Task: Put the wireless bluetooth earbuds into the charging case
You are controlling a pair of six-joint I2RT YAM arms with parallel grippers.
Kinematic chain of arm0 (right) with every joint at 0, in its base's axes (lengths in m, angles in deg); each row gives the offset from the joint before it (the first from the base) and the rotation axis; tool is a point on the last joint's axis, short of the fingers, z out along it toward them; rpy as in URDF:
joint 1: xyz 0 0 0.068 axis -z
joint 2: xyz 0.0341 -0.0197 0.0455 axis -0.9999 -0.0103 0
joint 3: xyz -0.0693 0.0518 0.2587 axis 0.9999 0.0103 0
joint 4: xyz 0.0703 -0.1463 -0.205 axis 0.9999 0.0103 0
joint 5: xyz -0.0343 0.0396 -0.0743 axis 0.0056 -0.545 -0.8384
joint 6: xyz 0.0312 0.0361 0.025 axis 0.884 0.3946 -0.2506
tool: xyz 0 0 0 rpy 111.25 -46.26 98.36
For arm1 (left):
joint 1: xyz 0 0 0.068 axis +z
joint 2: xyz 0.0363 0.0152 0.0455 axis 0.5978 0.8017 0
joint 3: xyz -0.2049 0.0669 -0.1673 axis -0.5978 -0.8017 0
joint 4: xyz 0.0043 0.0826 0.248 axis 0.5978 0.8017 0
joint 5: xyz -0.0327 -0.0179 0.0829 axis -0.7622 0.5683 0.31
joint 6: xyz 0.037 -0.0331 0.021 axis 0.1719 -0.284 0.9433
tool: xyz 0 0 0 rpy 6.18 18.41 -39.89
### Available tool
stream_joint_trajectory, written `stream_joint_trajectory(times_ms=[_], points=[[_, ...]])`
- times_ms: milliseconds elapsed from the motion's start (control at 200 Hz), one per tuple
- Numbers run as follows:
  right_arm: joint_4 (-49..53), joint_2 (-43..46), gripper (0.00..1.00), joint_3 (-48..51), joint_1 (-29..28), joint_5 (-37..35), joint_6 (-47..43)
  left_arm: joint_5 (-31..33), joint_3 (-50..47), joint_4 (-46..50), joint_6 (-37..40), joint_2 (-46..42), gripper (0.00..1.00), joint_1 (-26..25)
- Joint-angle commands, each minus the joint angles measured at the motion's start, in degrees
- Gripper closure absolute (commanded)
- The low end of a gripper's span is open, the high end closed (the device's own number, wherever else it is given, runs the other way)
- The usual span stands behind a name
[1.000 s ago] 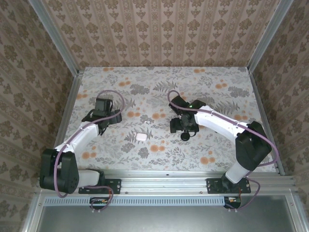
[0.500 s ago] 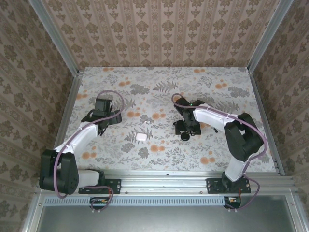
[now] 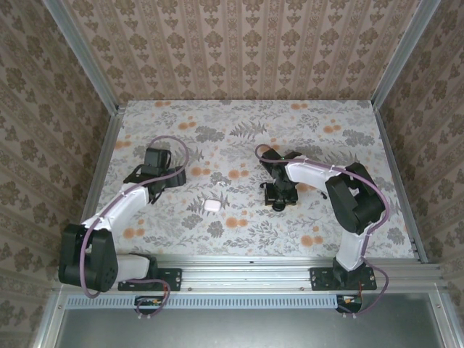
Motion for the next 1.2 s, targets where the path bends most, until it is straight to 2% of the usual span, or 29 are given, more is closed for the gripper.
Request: stream_joint_trajectory(times_ms=[0, 155, 250, 350, 455, 655, 770, 1075, 1195], points=[[1.2, -1.2, 0.49, -0.9, -0.4, 0.6, -0.2, -2.8, 2.1, -0.5, 1.5, -0.3, 0.11, -0.8], [0.8, 1.4, 0.52, -1.1, -1.1, -1.0, 0.2, -6.1, 2.2, -1.7, 1.1, 0.2, 0.11, -1.4], [-3.3, 5.1, 0.53, 0.7, -1.7, -1.4, 1.6, -9.6, 2.0, -3.2, 1.0, 0.7, 0.12, -1.4], [-14.1, 10.3, 0.55, 6.0, -2.2, 0.2, 4.8, -15.4, 0.6, -8.1, 1.8, 1.2, 0.16, -1.5], [-30.2, 15.1, 0.57, 13.0, -2.3, 2.9, 8.7, -20.7, -0.5, -14.1, 2.1, 2.7, 0.18, -1.8], [-44.7, 21.6, 0.58, 19.6, -2.6, 2.9, 13.3, -28.1, -4.7, -27.1, 4.6, 2.9, 0.19, -3.4], [-47.9, 22.7, 0.58, 20.2, -2.6, 4.4, 14.4, -32.2, -6.9, -33.9, 5.8, 2.4, 0.19, -4.4], [-54.2, 26.5, 0.58, 21.7, -3.0, 4.6, 14.7, -39.5, -8.3, -43.0, 5.5, 1.0, 0.20, -5.0], [-61.7, 28.6, 0.58, 24.0, -3.0, 6.8, 16.0, -43.2, -12.2, -54.4, 3.0, 0.2, 0.28, -5.1]])
